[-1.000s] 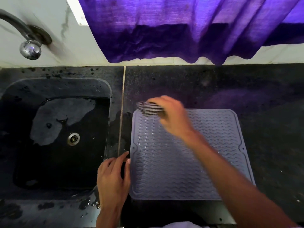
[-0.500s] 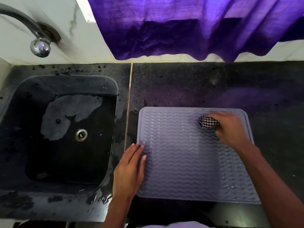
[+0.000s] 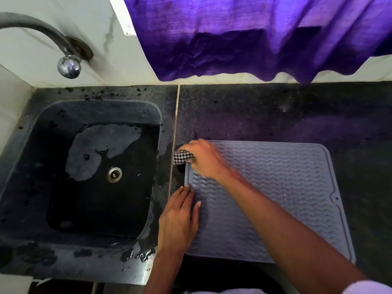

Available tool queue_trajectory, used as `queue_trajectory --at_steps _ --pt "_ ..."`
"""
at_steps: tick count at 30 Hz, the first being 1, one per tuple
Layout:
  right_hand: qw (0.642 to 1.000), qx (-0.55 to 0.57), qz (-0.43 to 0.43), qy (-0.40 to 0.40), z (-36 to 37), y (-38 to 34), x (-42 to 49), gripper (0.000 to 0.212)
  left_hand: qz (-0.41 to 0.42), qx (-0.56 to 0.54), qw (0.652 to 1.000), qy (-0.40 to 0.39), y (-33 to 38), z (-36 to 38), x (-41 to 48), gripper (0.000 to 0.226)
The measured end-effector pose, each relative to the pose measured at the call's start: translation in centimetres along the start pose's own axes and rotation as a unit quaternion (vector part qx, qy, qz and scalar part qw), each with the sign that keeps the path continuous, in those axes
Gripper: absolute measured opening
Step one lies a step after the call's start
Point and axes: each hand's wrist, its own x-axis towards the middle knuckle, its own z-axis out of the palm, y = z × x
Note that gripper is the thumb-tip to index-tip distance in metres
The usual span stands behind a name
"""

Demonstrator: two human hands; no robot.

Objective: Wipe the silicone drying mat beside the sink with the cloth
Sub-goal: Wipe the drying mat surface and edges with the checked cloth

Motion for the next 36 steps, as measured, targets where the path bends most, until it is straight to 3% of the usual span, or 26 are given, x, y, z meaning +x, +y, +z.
queue_trajectory --at_steps 3,5,7,10,16,18,20,21,23,25,27,29,33,36 --pt "0.988 0.118 0.077 0.070 -1.1 -0.4 0.3 0.042 0.014 0.035 0.999 -0.001 0.1 -0.5 0.1 0.050" --pt "0.974 0.102 0.137 0.151 -2.9 0.2 -0.3 0.041 0.014 0.040 0.999 -0.008 -0.1 -0.8 0.2 0.050" --pt "0.962 0.029 0.204 0.180 -4.2 1.1 -1.0 0.036 0.009 0.040 0.999 -0.018 -0.3 -0.9 0.2 0.050" --pt "0.953 -0.037 0.274 0.124 -3.5 1.1 -1.4 0.035 0.013 0.031 0.999 -0.016 -0.4 -1.1 0.0 0.048" --pt "0.975 -0.024 0.208 0.068 1.3 -4.1 -1.0 0.036 -0.029 -0.033 0.995 0.095 -0.3 -3.4 -1.1 0.028" --pt "0.970 0.061 0.232 0.043 2.2 -5.3 -0.8 0.030 -0.063 -0.040 0.989 0.125 -0.4 -4.2 -1.7 0.028" --pt "0.921 0.265 0.285 0.021 2.4 -6.2 -0.9 0.022 -0.079 -0.038 0.985 0.147 -0.7 -4.6 -2.1 0.031" --pt "0.886 0.354 0.297 0.035 2.2 -6.3 -1.1 0.022 -0.081 -0.037 0.984 0.156 -0.9 -4.7 -2.3 0.033" --pt "0.854 0.412 0.299 0.103 1.0 -5.6 -1.8 0.025 -0.081 -0.037 0.982 0.169 -1.4 -4.9 -2.5 0.034" --pt "0.878 0.344 0.298 0.144 -0.5 -3.8 -2.6 0.028 -0.083 -0.045 0.980 0.175 -1.7 -5.2 -2.8 0.035" --pt "0.922 0.172 0.298 0.179 -1.1 -1.4 -3.4 0.030 -0.088 -0.059 0.979 0.174 -1.8 -5.5 -3.0 0.036" --pt "0.932 0.083 0.300 0.186 -0.3 -0.5 -4.0 0.032 -0.096 -0.074 0.978 0.169 -1.7 -5.5 -3.3 0.037" --pt "0.956 0.032 0.267 0.115 3.2 -4.3 -4.3 0.047 -0.104 -0.088 0.974 0.181 -1.3 -5.6 -3.8 0.037" --pt "0.956 0.114 0.252 0.101 5.0 -7.1 -2.9 0.037 -0.112 -0.102 0.965 0.212 -1.2 -5.8 -4.1 0.035"
